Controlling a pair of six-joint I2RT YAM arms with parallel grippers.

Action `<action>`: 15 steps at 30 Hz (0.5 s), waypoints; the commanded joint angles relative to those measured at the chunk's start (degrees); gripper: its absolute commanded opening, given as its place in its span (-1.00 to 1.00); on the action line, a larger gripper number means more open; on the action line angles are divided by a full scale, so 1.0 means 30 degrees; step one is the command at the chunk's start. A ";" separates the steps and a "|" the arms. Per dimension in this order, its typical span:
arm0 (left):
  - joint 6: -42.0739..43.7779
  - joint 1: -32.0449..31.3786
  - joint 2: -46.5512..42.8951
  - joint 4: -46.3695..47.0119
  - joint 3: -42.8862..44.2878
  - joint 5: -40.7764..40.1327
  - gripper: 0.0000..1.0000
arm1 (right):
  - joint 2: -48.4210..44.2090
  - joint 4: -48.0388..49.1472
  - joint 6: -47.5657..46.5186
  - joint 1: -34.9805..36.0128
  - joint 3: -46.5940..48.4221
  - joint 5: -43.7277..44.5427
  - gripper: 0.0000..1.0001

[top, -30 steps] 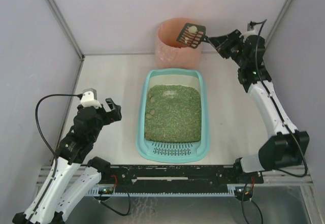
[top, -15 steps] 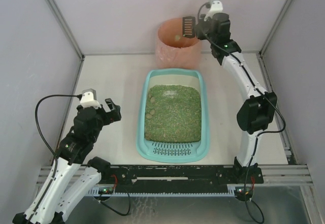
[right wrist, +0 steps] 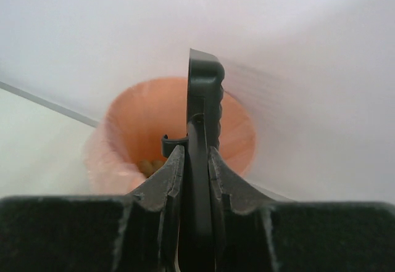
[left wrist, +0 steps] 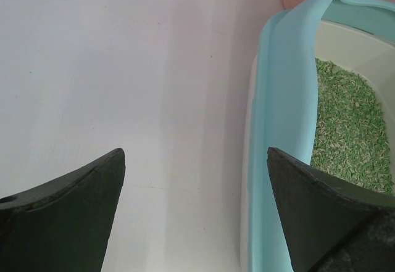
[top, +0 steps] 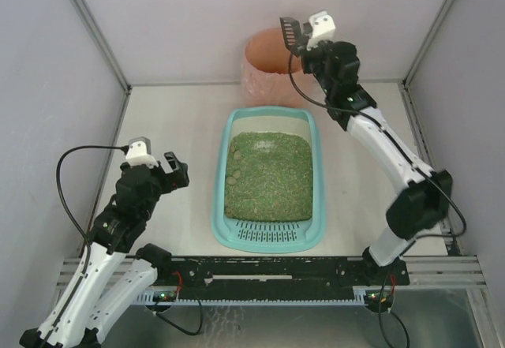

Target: Clean the litter box

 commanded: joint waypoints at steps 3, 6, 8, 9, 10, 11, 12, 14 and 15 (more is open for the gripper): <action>0.0153 0.0209 0.0467 0.1082 -0.0243 0.0326 1.00 | -0.7124 0.4803 0.5290 0.1500 -0.5280 -0.1389 -1.00; -0.0011 0.0234 0.0482 0.1273 -0.0326 0.0412 1.00 | -0.9270 0.2429 0.7453 0.2530 -0.6791 0.0197 -1.00; -0.0082 0.0242 0.0508 0.1521 -0.0320 0.0583 1.00 | -1.0417 -0.0221 0.9328 0.2940 -0.7385 0.0537 -1.00; -0.0122 0.0241 0.0532 0.1676 -0.0291 0.0739 1.00 | -1.0826 -0.1441 1.0168 0.3104 -0.7625 0.0490 -1.00; -0.0141 0.0244 0.0535 0.1802 -0.0229 0.0876 1.00 | -1.1163 -0.2589 1.1013 0.3238 -0.7831 0.0433 -1.00; -0.0272 0.0285 0.0531 0.1916 -0.0174 0.0882 1.00 | -1.1443 -0.3857 1.1917 0.3309 -0.7977 0.0422 -1.00; -0.0412 0.0264 0.0513 0.2015 -0.0050 0.0839 1.00 | -1.1683 -0.5044 1.2876 0.3351 -0.8146 0.0296 -1.00; -0.0951 0.0264 0.0588 0.2030 0.0557 0.0826 1.00 | -1.2032 -0.6656 1.4597 0.3364 -0.8723 -0.0380 -1.00; -0.1281 0.0265 0.0637 0.2003 0.1082 0.0744 1.00 | -1.2090 -0.7372 1.5397 0.3365 -0.8880 -0.0786 -1.00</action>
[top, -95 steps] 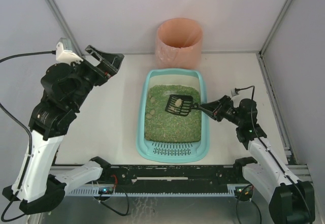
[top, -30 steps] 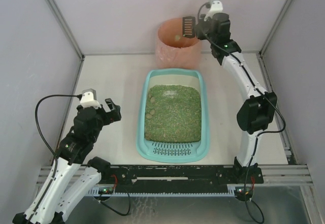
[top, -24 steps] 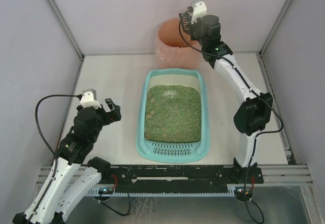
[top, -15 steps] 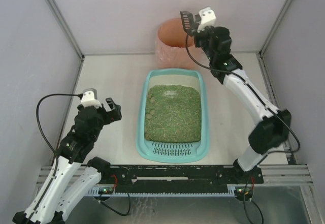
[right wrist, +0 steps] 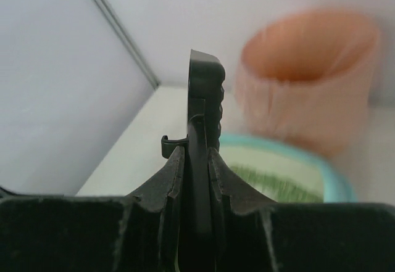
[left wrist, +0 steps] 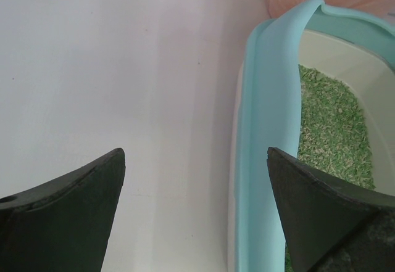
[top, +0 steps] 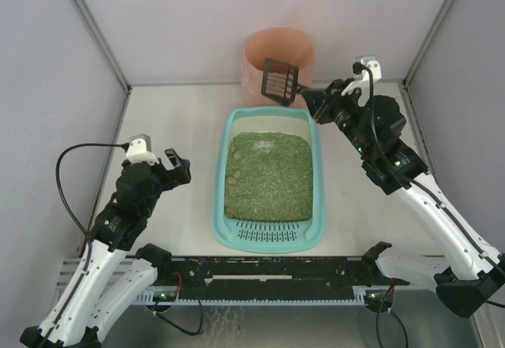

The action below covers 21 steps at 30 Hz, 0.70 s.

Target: Clean the litter box

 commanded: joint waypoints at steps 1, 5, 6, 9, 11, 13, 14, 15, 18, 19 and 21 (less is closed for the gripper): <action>-0.1434 0.0145 0.0228 0.0943 0.1660 0.0055 1.00 | 0.0019 -0.5771 0.5584 0.0164 -0.0991 -0.0977 -1.00; -0.3202 0.0146 0.1158 -0.0177 0.4933 -0.0192 1.00 | 0.0731 -0.8219 0.7308 0.0839 -0.0976 -0.1482 -1.00; -0.3582 0.0134 0.1477 -0.0752 0.5976 -0.0326 1.00 | 0.1005 -0.8625 0.7444 0.1081 -0.0970 -0.1426 -1.00; -0.4960 0.0135 0.2310 -0.2537 0.9033 -0.0881 1.00 | 0.2243 -0.9442 0.7905 0.1425 -0.0994 -0.1768 -1.00; -0.5700 0.0124 0.2624 -0.3320 1.0693 -0.0997 1.00 | 0.3046 -0.9610 0.8085 0.1551 -0.0994 -0.2008 -1.00; -0.6259 0.0126 0.2768 -0.3662 1.1825 -0.0830 1.00 | 0.4408 -1.0105 0.7964 0.1664 -0.0720 -0.1842 -1.00; -0.6454 0.0139 0.2762 -0.3707 1.2213 -0.0680 1.00 | 0.4984 -1.0483 0.7826 0.1708 -0.0436 -0.1596 -1.00; -0.6643 0.0129 0.2776 -0.3713 1.2503 -0.0553 1.00 | 0.5525 -1.0808 0.7692 0.1717 -0.0170 -0.1382 -1.00; -0.6829 0.0146 0.2871 -0.3853 1.3234 -0.0375 1.00 | 0.6754 -1.1056 0.7468 0.1725 0.0312 -0.1074 -1.00; -0.6862 0.0134 0.2936 -0.3859 1.3468 -0.0374 1.00 | 0.7130 -1.1012 0.7409 0.1719 0.0411 -0.1119 -1.00; -0.6852 0.0128 0.2964 -0.3818 1.3570 -0.0451 1.00 | 0.7832 -1.0839 0.7339 0.1725 0.0596 -0.1297 -1.00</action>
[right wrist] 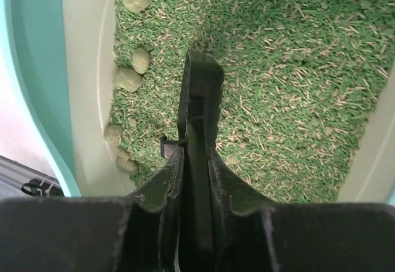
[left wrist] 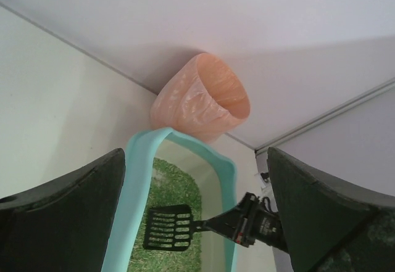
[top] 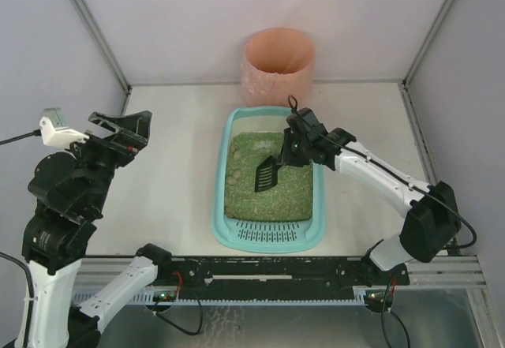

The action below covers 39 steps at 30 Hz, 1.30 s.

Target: Clean the litter box

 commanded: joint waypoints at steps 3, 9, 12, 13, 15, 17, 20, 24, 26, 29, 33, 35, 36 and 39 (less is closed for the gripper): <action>-0.0498 0.0106 0.0381 -0.0400 0.0798 -0.0214 1.00 | 0.1541 0.0200 -0.0141 0.0145 0.1710 -0.0042 -1.00; 0.0282 0.0121 0.0014 0.0003 0.0426 -0.1535 1.00 | 0.3487 -0.0429 -0.0603 0.0117 0.2941 -0.0546 -1.00; -0.0079 0.0111 -0.0163 0.0260 0.0124 -0.1849 1.00 | 0.4109 -0.0956 -0.0637 0.0072 0.3451 0.0364 -1.00; -0.0134 0.0110 -0.0153 0.0352 0.0159 -0.1765 1.00 | 0.4327 -0.1112 -0.0631 0.0058 0.3590 0.0601 -1.00; 0.0023 0.0113 -0.0103 0.0417 0.0294 -0.1721 1.00 | 0.4929 -0.1012 -0.0475 0.0021 0.3687 0.0622 -1.00; 0.0127 0.0109 -0.0192 0.0402 0.0251 -0.2005 1.00 | 0.5642 -0.0398 -0.0289 -0.0045 0.3626 -0.0018 -1.00; -0.0044 0.0113 -0.0402 0.0669 -0.0254 -0.2030 1.00 | 0.6393 0.2522 0.0172 -0.0176 0.2712 -0.1662 -1.00; -0.0221 0.0110 -0.0805 0.1240 -0.0418 -0.1952 1.00 | 0.6101 0.7061 0.1903 -0.0835 0.0180 -0.4084 -1.00; 0.0083 0.0105 -0.0923 0.1080 -0.0203 -0.2280 1.00 | 0.6017 0.9324 0.2942 -0.1286 -0.1421 -0.5768 -1.00; 0.0487 0.0118 -0.1140 0.1294 -0.0550 -0.2462 1.00 | 0.5970 1.1616 0.3940 -0.1636 -0.2501 -0.7168 -1.00; 0.0165 0.0104 -0.1022 0.1282 -0.0546 -0.2068 1.00 | 0.5223 1.2620 0.4270 -0.1701 -0.3232 -0.7081 -1.00; 0.0321 0.0102 -0.0933 0.1145 -0.0083 -0.1744 1.00 | 0.4847 1.2603 0.4256 -0.1743 -0.3400 -0.6953 -1.00; 0.0421 0.0106 -0.1000 0.1030 -0.0020 -0.1902 1.00 | 0.4746 1.2540 0.4222 -0.1794 -0.3437 -0.7000 -1.00; 0.0580 0.0110 -0.1339 0.1162 -0.0367 -0.1984 1.00 | 0.4172 1.2905 0.4436 -0.2013 -0.3996 -0.7029 -1.00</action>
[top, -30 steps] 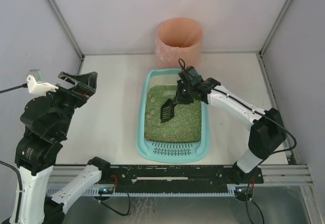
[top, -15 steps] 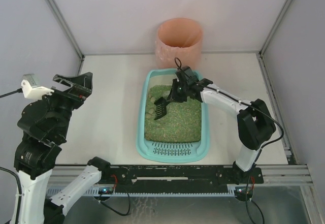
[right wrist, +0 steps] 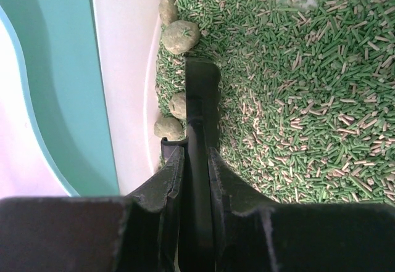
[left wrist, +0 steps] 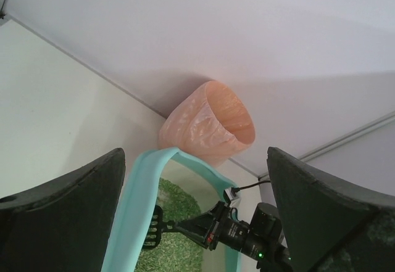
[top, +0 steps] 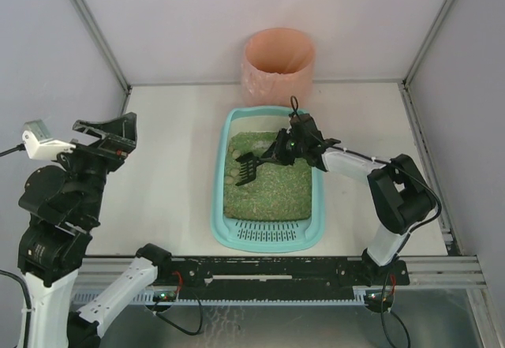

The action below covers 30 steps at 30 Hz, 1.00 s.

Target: Clean the litter box

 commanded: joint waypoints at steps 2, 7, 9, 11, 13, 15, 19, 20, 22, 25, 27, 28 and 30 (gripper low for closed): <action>0.0807 0.0119 -0.0593 0.0923 -0.0749 -0.0165 1.00 | -0.1521 0.1687 0.0725 0.0038 -0.1278 0.0022 -1.00; 0.2763 0.0102 -0.2262 0.1673 -0.4023 -0.2188 1.00 | -0.3406 0.2618 0.1233 -0.0609 -0.2903 0.0391 -1.00; 0.3319 0.0107 -0.2878 0.1633 -0.5118 -0.2591 1.00 | -0.3968 0.3273 0.1711 -0.0978 -0.3540 0.0033 -1.00; 0.3747 0.0106 -0.3355 0.1347 -0.6012 -0.2762 1.00 | -0.4440 0.3915 0.2189 -0.1304 -0.4147 -0.0361 -1.00; 0.4078 0.0121 -0.3672 0.0931 -0.6601 -0.2854 1.00 | -0.4869 0.4319 0.2528 -0.1568 -0.4605 -0.0642 -1.00; 0.4288 0.0102 -0.3866 0.0490 -0.7033 -0.2974 1.00 | -0.5340 0.4465 0.2641 -0.1751 -0.4964 -0.0769 -1.00; 0.4338 0.0117 -0.3876 -0.0125 -0.7475 -0.3291 1.00 | -0.6472 0.3948 0.2511 -0.2072 -0.5368 -0.0709 -1.00; 0.4365 0.0108 -0.3845 -0.0115 -0.7534 -0.3276 1.00 | -0.6749 0.3676 0.2435 -0.2138 -0.5404 -0.0696 -1.00; 0.4386 0.0102 -0.3767 -0.0050 -0.7575 -0.3183 1.00 | -0.7383 0.3233 0.2298 -0.2241 -0.5495 -0.0666 -1.00; 0.4500 0.0103 -0.3551 0.0365 -0.7420 -0.2709 1.00 | -0.8503 0.2667 0.2156 -0.2414 -0.5858 -0.0580 -1.00; 0.4519 0.0107 -0.3227 0.0666 -0.6905 -0.2389 1.00 | -0.9593 0.2563 0.2160 -0.2650 -0.6364 -0.0633 -1.00; 0.4523 0.0106 -0.2813 0.0808 -0.6514 -0.2134 1.00 | -1.0098 0.2605 0.2171 -0.2814 -0.6748 -0.0705 -1.00; 0.4328 0.0126 -0.1821 0.0854 -0.5155 -0.1606 1.00 | -1.1232 0.2984 0.2454 -0.3258 -0.7687 -0.0893 -1.00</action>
